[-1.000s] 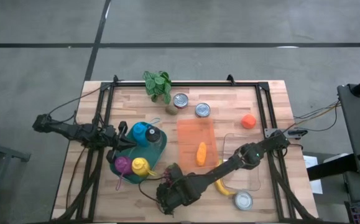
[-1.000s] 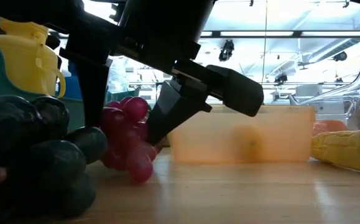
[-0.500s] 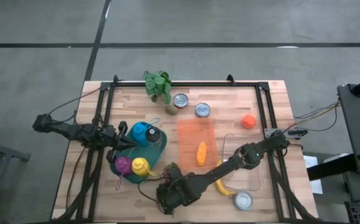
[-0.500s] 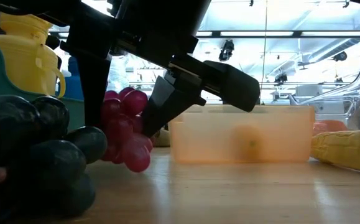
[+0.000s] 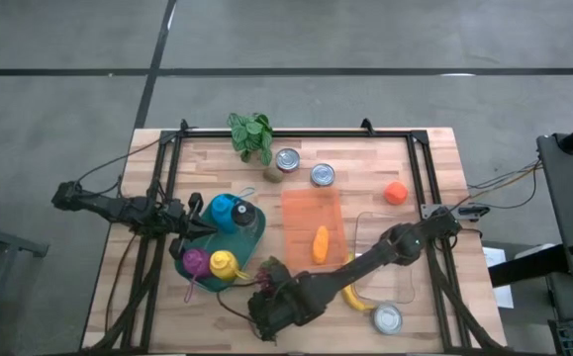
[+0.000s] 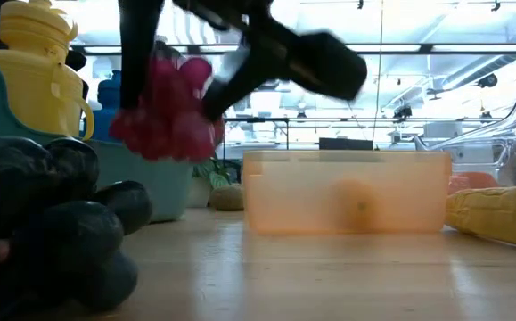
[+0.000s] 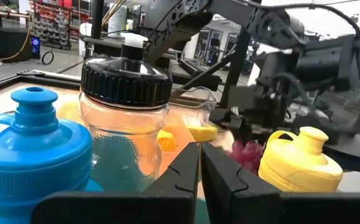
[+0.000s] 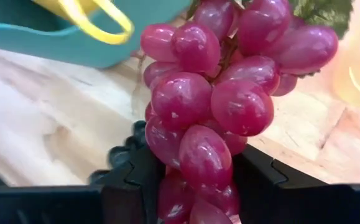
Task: Pick & Place Food Item
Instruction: Put the purple grapes into the orange bin
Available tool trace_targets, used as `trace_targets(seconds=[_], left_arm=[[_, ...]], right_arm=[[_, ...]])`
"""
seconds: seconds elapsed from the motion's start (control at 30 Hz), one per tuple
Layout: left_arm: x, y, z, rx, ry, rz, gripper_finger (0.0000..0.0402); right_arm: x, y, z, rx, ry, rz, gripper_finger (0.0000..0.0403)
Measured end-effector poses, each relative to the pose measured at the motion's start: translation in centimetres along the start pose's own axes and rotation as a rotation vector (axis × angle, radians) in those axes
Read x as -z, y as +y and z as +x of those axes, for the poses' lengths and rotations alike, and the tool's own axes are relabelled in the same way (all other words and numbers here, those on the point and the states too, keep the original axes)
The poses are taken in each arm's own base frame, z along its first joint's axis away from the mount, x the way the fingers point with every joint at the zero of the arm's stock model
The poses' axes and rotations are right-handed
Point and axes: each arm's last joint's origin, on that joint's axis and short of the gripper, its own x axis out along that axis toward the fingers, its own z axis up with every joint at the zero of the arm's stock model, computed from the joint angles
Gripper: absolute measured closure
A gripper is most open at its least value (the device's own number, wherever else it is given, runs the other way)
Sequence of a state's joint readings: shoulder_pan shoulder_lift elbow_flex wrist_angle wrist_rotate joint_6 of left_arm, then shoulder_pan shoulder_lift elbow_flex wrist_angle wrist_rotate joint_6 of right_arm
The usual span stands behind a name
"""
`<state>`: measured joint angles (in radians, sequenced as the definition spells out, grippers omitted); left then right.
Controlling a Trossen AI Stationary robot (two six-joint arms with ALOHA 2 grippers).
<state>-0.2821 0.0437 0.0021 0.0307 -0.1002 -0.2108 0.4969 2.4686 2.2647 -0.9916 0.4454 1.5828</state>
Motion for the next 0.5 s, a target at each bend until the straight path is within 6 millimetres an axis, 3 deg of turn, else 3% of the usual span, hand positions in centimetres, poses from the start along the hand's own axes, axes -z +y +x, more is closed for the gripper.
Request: trace_targets(seconds=[0.5], left_arm=[[0.0,0.0,0.0,0.000,0.000,0.000,0.0380]], right_arm=[[-3.3,-0.5,-6.9,0.002,0.000,-0.126,0.0258]])
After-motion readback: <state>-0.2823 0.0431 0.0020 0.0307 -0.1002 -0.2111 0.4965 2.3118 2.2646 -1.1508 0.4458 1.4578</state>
